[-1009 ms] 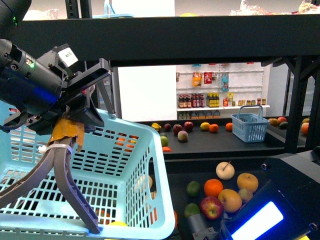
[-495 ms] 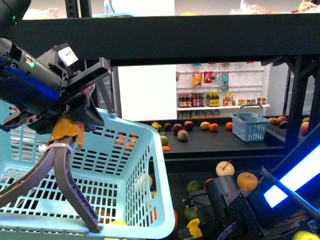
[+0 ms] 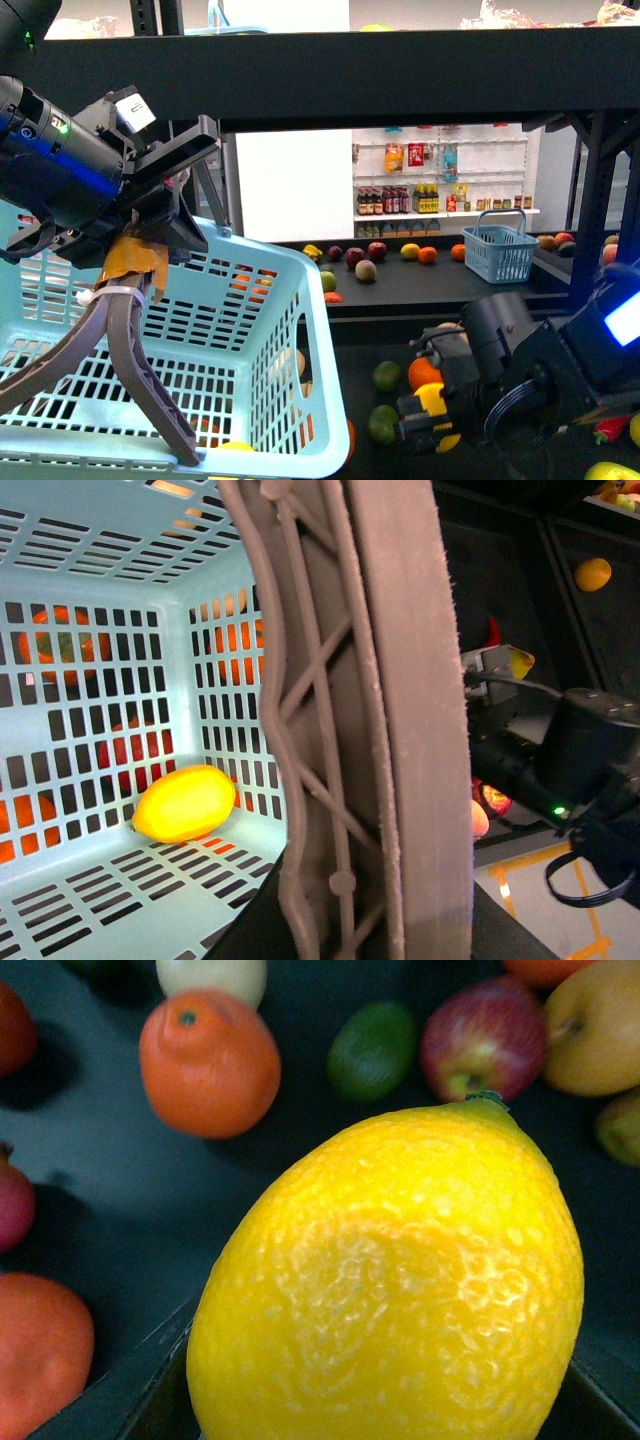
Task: Pick lemon from shelf
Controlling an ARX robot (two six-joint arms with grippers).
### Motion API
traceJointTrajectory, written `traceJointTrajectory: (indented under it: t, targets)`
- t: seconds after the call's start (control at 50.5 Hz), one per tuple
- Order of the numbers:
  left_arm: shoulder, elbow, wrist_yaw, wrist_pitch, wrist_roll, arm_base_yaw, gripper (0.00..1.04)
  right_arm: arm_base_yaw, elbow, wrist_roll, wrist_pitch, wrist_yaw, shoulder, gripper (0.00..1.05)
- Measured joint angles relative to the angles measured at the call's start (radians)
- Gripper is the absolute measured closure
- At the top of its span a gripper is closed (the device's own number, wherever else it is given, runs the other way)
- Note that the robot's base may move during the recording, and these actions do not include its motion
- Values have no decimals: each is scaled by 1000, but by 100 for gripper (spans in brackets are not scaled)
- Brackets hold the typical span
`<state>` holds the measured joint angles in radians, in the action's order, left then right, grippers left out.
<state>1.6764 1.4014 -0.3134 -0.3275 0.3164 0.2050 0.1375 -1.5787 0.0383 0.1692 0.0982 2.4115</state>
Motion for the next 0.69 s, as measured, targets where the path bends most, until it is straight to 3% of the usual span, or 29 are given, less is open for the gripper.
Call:
traceJointTrajectory:
  t: [0.297, 0.693]
  targets:
    - [0, 0, 0, 0, 0, 0, 88, -56, -6, -42, -47, 71, -253, 32]
    - [0, 0, 0, 0, 0, 0, 88, 92, 8, -72, -159, 208, -524, 32]
